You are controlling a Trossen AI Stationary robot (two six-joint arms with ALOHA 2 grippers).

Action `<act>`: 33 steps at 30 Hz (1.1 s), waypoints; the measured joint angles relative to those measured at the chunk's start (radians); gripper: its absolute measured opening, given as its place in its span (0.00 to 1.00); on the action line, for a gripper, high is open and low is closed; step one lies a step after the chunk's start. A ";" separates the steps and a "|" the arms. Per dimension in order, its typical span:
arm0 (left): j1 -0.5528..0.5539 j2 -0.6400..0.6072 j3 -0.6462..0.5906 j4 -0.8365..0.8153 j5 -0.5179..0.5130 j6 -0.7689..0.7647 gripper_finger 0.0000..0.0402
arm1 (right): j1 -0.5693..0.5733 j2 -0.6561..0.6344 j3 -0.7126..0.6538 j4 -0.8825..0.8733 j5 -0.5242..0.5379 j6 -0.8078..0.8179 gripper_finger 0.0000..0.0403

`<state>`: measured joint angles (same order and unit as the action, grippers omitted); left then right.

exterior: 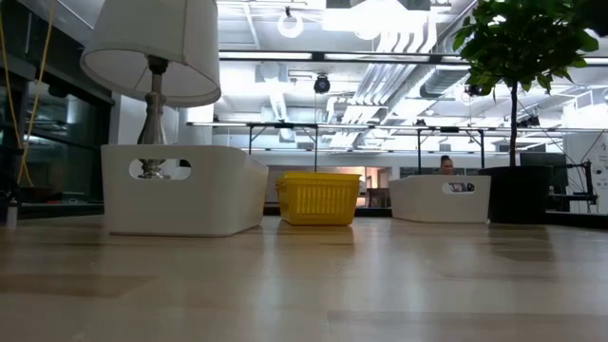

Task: Stack baskets by color
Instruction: Stack the bottom right white bin on the white bin

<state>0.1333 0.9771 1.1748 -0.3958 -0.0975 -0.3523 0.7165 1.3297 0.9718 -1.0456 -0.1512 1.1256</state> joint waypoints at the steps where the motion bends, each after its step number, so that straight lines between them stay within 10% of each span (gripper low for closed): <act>1: 0.000 0.000 0.000 -0.001 0.000 0.000 0.55 | 0.016 0.026 0.000 0.014 -0.004 0.000 0.54; 15: 0.000 0.000 0.000 -0.003 -0.001 -0.003 0.55 | 0.111 0.327 -0.001 0.071 0.006 -0.007 0.52; 21: 0.000 0.000 0.000 -0.003 -0.001 -0.003 0.55 | 0.088 0.355 -0.001 0.070 0.030 -0.072 0.26; 24: 0.000 0.000 0.000 -0.003 -0.001 -0.003 0.55 | 0.057 0.332 -0.001 0.056 0.018 -0.146 0.05; 33: 0.000 -0.024 -0.001 0.007 0.019 -0.003 0.55 | -0.114 -0.039 0.016 -0.041 0.002 -0.206 0.01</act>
<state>0.1333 0.9535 1.1736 -0.3888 -0.0788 -0.3553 0.6021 1.2908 0.9883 -1.0870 -0.1497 0.9198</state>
